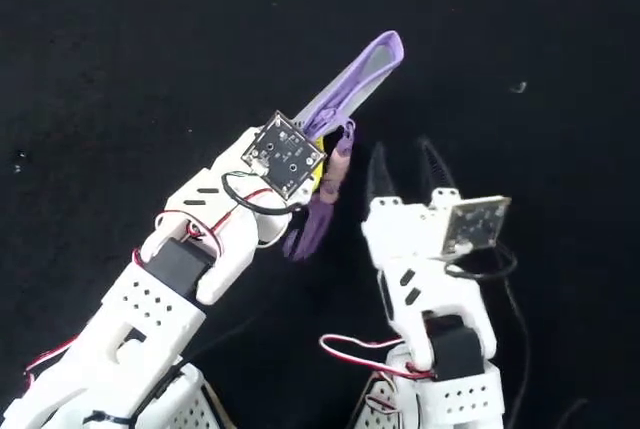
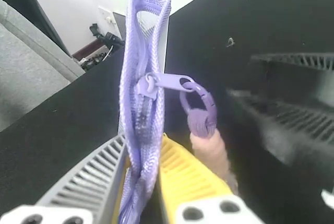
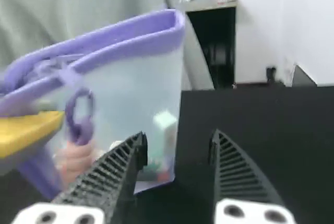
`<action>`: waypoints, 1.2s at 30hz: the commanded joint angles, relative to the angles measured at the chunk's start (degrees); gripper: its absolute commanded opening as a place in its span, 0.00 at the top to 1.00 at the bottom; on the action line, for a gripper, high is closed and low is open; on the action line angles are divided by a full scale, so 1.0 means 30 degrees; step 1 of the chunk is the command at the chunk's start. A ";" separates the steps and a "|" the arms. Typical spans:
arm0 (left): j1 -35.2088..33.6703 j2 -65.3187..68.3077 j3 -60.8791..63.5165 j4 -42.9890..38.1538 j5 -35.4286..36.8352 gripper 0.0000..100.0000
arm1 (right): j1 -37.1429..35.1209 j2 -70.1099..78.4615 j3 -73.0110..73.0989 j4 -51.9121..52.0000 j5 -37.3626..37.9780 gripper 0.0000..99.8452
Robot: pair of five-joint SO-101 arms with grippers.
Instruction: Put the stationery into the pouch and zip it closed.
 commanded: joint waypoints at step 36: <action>0.0220 0.0147 0.1656 -0.2637 0.0205 0.97 | -0.2930 -0.1832 -0.1128 0.1348 0.0440 0.81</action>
